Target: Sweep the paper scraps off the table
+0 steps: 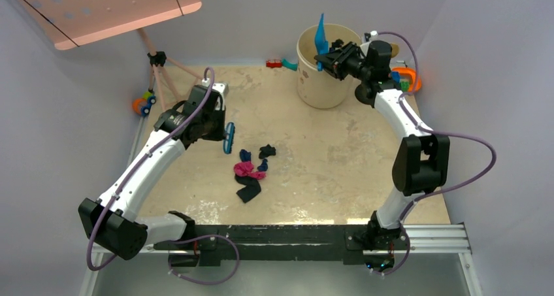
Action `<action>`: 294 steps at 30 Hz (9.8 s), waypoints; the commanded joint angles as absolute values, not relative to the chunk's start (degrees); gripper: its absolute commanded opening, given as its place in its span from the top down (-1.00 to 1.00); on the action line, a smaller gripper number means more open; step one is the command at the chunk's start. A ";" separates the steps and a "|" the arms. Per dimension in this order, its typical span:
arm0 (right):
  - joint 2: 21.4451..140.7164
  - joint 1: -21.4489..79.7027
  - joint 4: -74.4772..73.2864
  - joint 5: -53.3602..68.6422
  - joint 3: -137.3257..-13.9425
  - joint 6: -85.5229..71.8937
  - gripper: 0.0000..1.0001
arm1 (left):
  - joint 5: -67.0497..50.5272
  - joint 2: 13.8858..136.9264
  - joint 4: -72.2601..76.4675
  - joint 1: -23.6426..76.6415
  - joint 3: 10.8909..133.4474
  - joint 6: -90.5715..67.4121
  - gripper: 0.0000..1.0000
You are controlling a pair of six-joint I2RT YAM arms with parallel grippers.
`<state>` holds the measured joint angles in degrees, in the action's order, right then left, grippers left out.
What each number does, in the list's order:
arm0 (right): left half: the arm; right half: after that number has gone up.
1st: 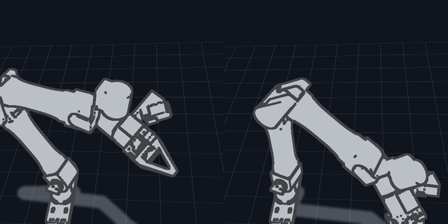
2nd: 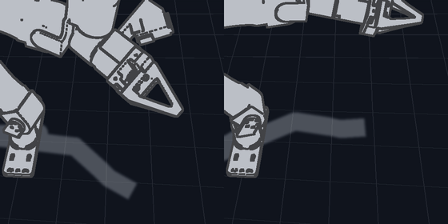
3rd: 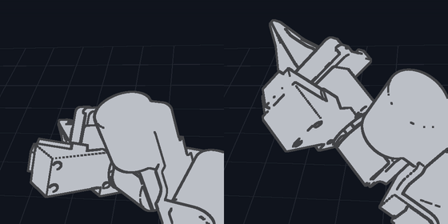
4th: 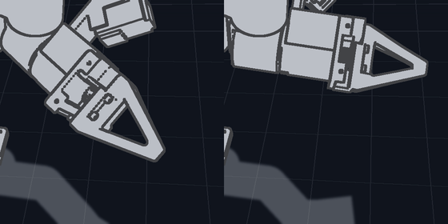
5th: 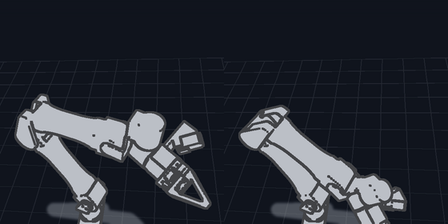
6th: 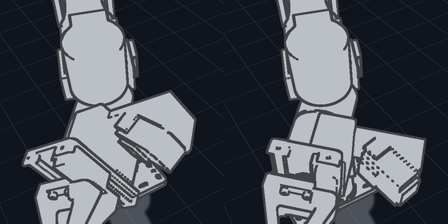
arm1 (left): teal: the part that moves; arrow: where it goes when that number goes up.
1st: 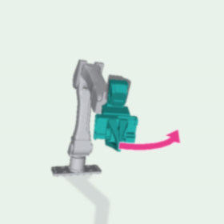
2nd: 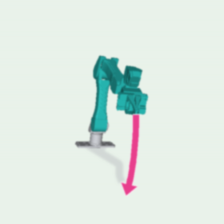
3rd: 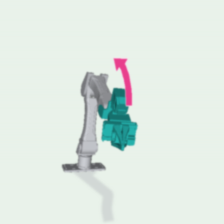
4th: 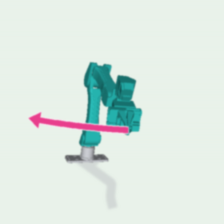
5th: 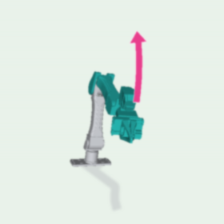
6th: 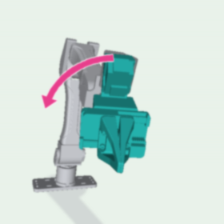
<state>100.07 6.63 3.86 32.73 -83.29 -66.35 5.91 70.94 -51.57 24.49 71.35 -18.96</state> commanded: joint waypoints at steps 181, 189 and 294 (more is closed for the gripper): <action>105.88 56.95 -46.74 -2.87 -80.01 -8.88 1.00 | -12.63 107.72 -62.62 28.71 98.96 -6.81 1.00; 105.32 56.95 -42.78 -5.10 -78.05 -9.97 1.00 | -9.78 105.14 -62.82 28.19 98.61 -9.04 1.00; 107.83 20.84 -58.39 10.25 -133.70 -17.00 1.00 | 1.61 73.47 -54.37 18.72 67.13 -16.58 1.00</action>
<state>103.83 26.70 -57.39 0.10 -126.61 -12.91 3.62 74.46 -57.10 18.87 67.68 -17.37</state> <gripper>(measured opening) 0.244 0.109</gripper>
